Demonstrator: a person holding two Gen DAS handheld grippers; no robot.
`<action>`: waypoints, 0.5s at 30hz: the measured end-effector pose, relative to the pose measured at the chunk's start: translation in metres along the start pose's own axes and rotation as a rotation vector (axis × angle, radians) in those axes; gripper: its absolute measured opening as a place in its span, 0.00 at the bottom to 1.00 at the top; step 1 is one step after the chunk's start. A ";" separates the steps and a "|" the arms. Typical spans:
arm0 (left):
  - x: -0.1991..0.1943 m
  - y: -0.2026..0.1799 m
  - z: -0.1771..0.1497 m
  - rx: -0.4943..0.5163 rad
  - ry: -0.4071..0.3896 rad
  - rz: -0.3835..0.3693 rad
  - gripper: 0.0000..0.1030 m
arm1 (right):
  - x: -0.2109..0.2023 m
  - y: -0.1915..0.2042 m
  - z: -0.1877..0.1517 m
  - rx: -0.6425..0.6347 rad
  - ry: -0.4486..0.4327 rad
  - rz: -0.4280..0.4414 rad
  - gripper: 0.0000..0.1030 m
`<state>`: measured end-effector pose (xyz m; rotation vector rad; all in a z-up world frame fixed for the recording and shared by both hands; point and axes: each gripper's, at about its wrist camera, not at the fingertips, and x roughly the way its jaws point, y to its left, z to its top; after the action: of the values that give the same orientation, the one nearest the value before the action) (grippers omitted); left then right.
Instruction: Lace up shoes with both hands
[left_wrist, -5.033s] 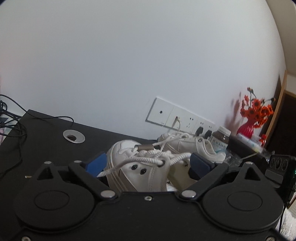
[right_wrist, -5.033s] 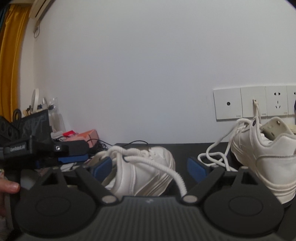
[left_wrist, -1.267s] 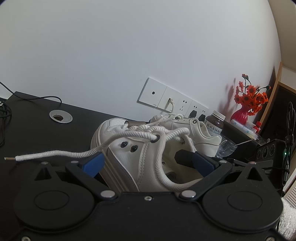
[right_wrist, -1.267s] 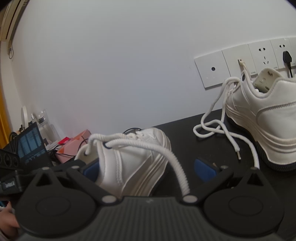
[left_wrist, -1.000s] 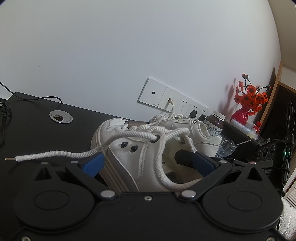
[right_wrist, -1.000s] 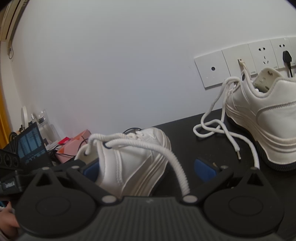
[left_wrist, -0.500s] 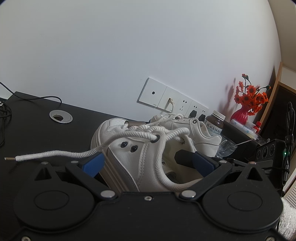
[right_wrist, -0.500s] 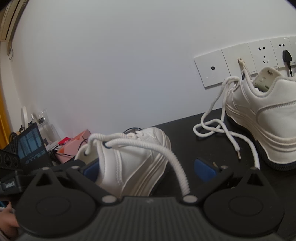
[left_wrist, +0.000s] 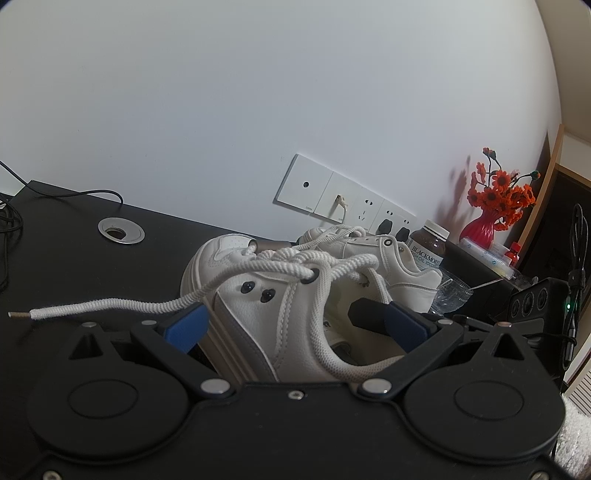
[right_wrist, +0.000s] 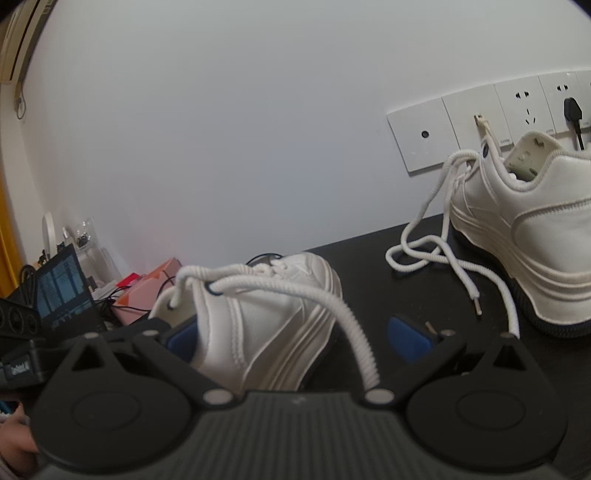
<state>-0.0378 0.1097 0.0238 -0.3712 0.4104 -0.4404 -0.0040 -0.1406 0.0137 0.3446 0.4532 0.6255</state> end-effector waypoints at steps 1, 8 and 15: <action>0.000 0.000 0.000 0.000 0.000 0.000 1.00 | 0.000 0.000 0.000 0.000 0.000 0.000 1.00; 0.000 -0.001 0.000 0.002 -0.001 0.002 1.00 | -0.001 0.001 0.000 0.001 0.000 -0.001 1.00; 0.000 0.000 0.000 0.001 0.000 0.000 1.00 | -0.001 0.001 -0.001 0.001 0.000 -0.001 1.00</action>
<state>-0.0377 0.1099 0.0241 -0.3703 0.4102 -0.4403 -0.0061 -0.1403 0.0139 0.3456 0.4537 0.6246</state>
